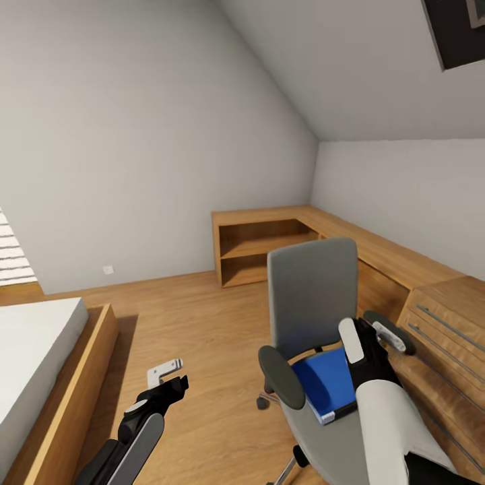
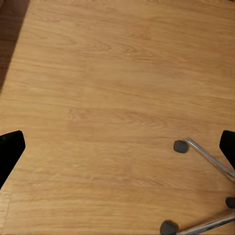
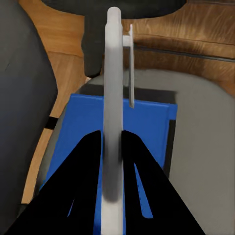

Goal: In the bedroom, organize the workspace by keeping the computer under the desk, ensuring the monitor is on the desk, placing the keyboard on the desk next to the monitor, placing the mouse on the desk next to the keyboard, moving the folder from the swivel chair onto the desk next to the mouse, stacking the notebook on top of the folder with the pen on top of the notebook, and positioning the swivel chair next to the desk.

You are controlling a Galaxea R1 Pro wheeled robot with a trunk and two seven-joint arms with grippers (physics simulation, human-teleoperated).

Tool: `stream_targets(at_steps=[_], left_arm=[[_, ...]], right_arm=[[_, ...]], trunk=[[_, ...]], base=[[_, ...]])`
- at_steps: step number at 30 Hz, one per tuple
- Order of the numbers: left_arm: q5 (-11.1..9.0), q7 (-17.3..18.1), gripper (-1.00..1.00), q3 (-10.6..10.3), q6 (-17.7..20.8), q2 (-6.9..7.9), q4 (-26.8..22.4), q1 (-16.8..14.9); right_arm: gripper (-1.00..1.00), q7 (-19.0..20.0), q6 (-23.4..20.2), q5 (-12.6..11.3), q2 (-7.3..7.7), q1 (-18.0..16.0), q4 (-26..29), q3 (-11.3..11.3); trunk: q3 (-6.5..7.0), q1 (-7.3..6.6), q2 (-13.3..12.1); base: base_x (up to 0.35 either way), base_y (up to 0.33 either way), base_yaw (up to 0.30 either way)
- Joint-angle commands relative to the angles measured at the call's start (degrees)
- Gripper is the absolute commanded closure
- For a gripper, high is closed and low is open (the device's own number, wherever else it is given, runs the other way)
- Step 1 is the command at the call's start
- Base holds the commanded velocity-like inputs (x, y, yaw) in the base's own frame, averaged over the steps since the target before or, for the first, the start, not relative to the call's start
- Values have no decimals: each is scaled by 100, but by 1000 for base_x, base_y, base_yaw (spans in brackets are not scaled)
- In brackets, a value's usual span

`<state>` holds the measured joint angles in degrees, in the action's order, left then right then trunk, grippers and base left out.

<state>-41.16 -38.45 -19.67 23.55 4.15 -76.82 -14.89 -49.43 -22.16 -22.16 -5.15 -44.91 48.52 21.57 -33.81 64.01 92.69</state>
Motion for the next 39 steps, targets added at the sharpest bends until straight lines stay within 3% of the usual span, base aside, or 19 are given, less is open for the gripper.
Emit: stream_targets(at_steps=[1, 14, 16, 28, 30, 31, 34, 39], left_arm=[[-40, -49, -100, -15, 9, 6, -9, -5], [-46, -49, -100, -14, 16, 9, -9, -5], [-59, -49, -100, 6, 18, 23, 24, -5], [-64, -44, -100, 7, 18, 38, 25, -5], [-67, -41, -100, 7, 18, 40, 26, -5], [-67, -42, -100, 7, 18, 42, 26, -5], [-61, -40, -100, 1, 18, 42, 27, -5], [-58, -41, -100, -1, 18, 42, 27, -5]], right_arm=[[100, -12, -48, -19, -9, -3, 73, 15], [100, -9, -449, -96, -55, 34, 413, 27], [100, -14, -1076, -386, -56, 51, 790, 31], [100, -12, -1109, -399, -55, 125, 928, 26], [100, -12, -1113, -407, -61, 249, 1105, 24], [100, -5, -1513, -411, -105, 464, 1607, 22], [100, 6, -1807, -406, -108, 486, 1818, 27], [100, 6, -1916, -403, -93, 498, 1995, 30]], trunk=[[12, -23, -38], [245, -308, -560], [281, -352, -640], [497, -616, -1121], [533, -660, -1201], [551, -682, -1241], [605, -748, -1362], [694, -857, -1562]], base=[[0, 0, 0], [0, 0, 0], [-134, 0, 0], [-323, 0, 0], [-335, 0, 0], [-45, 0, 0], [-21, 0, 0], [-4, 0, 0]])
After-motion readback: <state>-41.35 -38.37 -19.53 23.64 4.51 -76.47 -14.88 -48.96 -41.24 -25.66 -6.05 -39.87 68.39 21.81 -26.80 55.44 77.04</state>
